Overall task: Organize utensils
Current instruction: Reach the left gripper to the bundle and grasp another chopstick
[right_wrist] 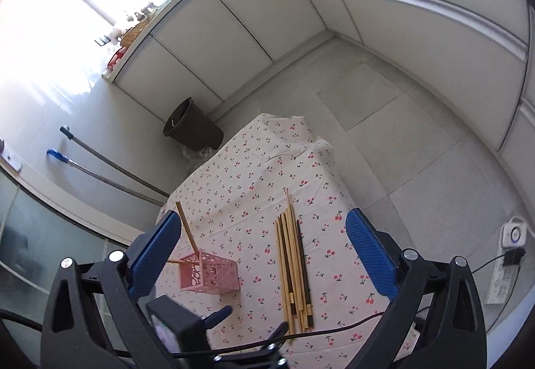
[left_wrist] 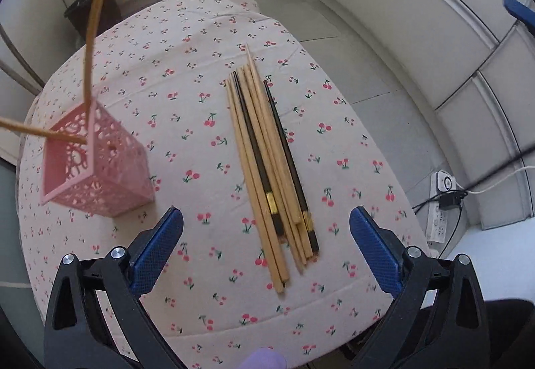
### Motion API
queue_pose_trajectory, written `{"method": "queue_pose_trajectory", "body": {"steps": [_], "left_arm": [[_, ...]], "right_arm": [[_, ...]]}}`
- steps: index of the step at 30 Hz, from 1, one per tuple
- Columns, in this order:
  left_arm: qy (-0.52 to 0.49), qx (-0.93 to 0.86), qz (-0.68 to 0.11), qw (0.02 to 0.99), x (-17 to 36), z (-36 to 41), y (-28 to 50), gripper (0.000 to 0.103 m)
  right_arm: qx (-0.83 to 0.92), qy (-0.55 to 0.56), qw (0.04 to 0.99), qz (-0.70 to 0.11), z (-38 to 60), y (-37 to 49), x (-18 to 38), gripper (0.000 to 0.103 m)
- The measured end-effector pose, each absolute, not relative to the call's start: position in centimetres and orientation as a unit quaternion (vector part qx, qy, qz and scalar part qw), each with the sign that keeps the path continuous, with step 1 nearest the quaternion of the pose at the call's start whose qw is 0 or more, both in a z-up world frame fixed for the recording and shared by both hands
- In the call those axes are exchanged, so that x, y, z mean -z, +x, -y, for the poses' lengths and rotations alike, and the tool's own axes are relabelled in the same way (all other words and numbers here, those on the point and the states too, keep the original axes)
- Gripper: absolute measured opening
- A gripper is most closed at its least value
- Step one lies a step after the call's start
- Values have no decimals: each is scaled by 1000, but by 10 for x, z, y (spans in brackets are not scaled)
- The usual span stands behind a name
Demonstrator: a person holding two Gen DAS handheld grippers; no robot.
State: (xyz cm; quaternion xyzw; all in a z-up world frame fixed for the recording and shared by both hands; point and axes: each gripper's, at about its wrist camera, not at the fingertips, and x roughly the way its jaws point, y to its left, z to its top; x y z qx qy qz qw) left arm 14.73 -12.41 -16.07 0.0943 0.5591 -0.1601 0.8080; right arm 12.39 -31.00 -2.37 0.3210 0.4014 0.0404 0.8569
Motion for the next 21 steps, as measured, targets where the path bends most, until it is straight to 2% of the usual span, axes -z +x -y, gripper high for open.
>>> {"method": "queue_pose_trajectory", "body": {"steps": [5, 9, 12, 16, 19, 21], "left_arm": [[112, 114, -596, 787, 180, 144, 217, 94], [90, 76, -627, 770, 188, 142, 265, 87], [58, 61, -654, 752, 197, 132, 290, 78], [69, 49, -653, 752, 200, 127, 302, 57], [87, 40, -647, 756, 200, 126, 303, 46], [93, 38, -647, 755, 202, 125, 304, 43]], "right_arm": [[-23, 369, 832, -415, 336, 128, 36, 96], [-26, 405, 818, -409, 353, 128, 40, 96], [-15, 418, 815, -402, 365, 126, 42, 96], [-14, 432, 805, -408, 370, 129, 48, 96], [-20, 421, 806, -415, 365, 132, 49, 96], [-22, 410, 810, -419, 362, 134, 49, 96]]}}
